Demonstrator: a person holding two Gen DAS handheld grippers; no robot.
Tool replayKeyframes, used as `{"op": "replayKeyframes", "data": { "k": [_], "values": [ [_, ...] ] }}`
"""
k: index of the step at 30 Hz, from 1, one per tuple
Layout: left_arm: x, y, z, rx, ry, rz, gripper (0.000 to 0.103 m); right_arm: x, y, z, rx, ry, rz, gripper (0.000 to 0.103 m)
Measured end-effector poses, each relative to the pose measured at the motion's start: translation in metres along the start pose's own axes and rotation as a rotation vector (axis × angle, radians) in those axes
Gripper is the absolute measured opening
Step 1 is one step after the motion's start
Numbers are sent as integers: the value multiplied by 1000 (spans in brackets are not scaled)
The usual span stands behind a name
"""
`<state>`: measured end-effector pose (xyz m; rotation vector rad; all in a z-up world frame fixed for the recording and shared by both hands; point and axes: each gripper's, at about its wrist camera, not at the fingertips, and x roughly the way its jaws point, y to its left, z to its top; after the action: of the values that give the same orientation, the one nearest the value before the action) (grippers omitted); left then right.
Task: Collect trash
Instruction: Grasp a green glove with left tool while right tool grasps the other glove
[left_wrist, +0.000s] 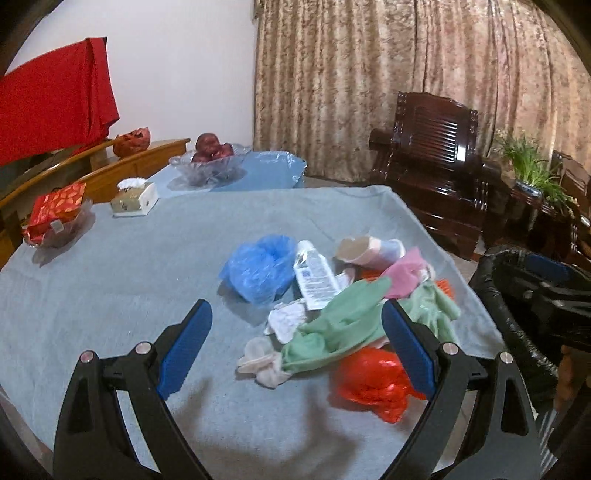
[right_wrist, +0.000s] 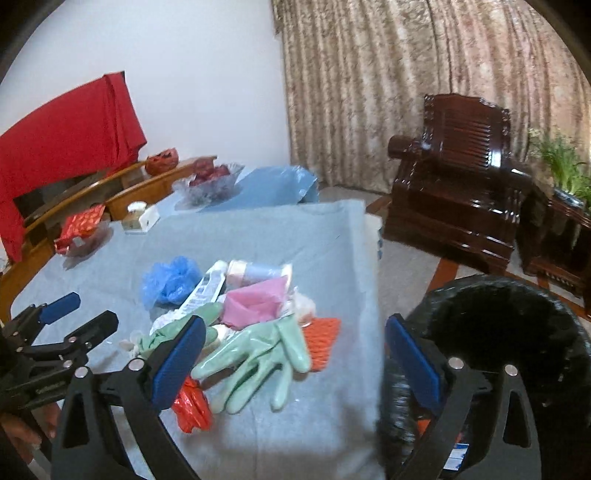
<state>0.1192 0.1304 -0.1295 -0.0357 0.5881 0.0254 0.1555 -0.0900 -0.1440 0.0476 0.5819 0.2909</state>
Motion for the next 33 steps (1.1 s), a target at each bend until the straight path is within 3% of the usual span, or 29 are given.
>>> {"op": "replayKeyframes", "data": {
  "k": [7,18,21,26,29,31,33],
  "values": [
    [19,3,-10,2,39,-5,90,50,8,-13,-9,107,9,77],
    [42,-5,-25,43,84,-36,86,84,3,-28,-16,197,33,60],
    [49,-8,-27,52,97,-48,82,88,7,-29,-35,214,64,41],
    [60,-14,-30,57,126,-89,63,86,15,-29,-76,211,87,17],
    [64,-17,-30,54,141,-121,42,80,16,-25,-79,198,94,13],
    [64,-19,-30,56,146,-145,22,74,16,-22,-75,182,100,12],
    [62,-22,-29,62,149,-159,12,66,16,-16,-70,164,110,12]
  ]
}}
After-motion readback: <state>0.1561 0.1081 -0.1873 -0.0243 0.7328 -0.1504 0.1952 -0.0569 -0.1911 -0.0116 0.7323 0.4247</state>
